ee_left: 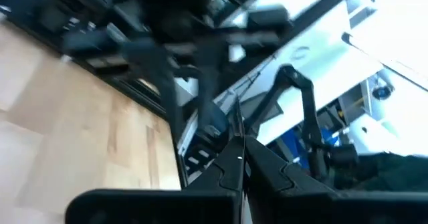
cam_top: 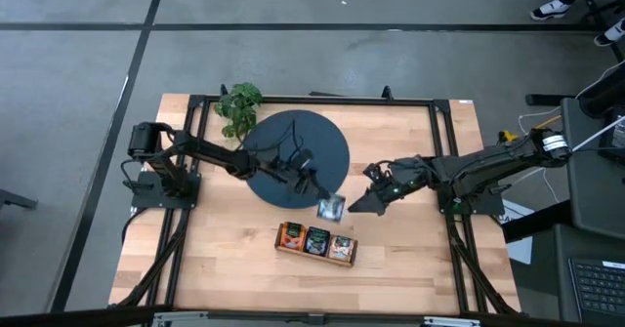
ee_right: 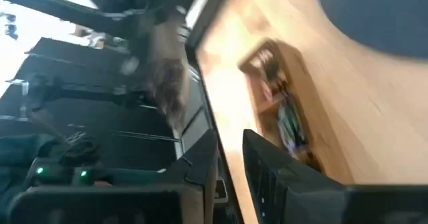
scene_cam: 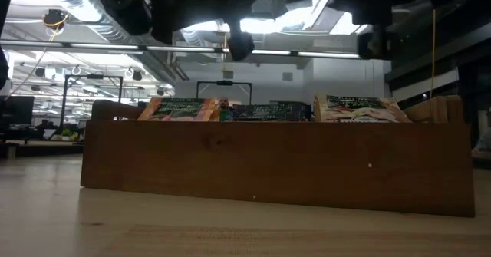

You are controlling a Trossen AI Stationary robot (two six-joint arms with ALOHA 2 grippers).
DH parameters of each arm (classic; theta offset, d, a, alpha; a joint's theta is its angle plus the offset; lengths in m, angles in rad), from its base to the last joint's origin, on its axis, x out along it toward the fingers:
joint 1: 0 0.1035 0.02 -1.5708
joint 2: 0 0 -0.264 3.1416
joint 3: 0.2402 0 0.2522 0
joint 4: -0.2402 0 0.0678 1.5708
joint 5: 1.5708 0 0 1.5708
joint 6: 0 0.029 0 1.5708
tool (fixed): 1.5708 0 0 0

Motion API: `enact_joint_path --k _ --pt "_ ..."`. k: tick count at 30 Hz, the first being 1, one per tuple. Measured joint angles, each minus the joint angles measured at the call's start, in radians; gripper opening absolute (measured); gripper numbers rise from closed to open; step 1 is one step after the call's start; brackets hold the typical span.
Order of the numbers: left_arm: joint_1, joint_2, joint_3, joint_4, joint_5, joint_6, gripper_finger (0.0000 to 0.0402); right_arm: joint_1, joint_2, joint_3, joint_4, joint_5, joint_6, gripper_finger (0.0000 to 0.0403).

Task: Pick & Place Tea
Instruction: Put the violet tea bag into the middle section of the wooden organizer

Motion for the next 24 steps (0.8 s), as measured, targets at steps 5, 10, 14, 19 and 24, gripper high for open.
enact_joint_path --k 5,10,14,19,24 --pt "-0.118 -0.002 -0.071 0.009 -0.155 0.022 0.0002 0.061 -0.049 0.0 -0.146 0.098 0.074 0.0078" --pt "-0.229 -0.001 -0.155 0.037 -0.326 0.101 0.0002 0.125 -0.076 0.0 -0.21 0.207 0.103 0.0072" --pt "-0.318 -0.001 -0.147 -0.037 -0.453 0.243 0.0002 0.146 -0.076 -0.001 -0.227 0.28 0.133 0.0068" --pt "-0.405 -0.001 -0.135 -0.12 -0.657 0.376 0.0002 0.16 -0.076 -0.001 -0.228 0.356 0.162 0.0066" --pt "-0.444 0.026 -0.135 -0.122 -0.766 0.448 0.0002 0.162 -0.076 -0.001 -0.231 0.386 0.177 0.0066"
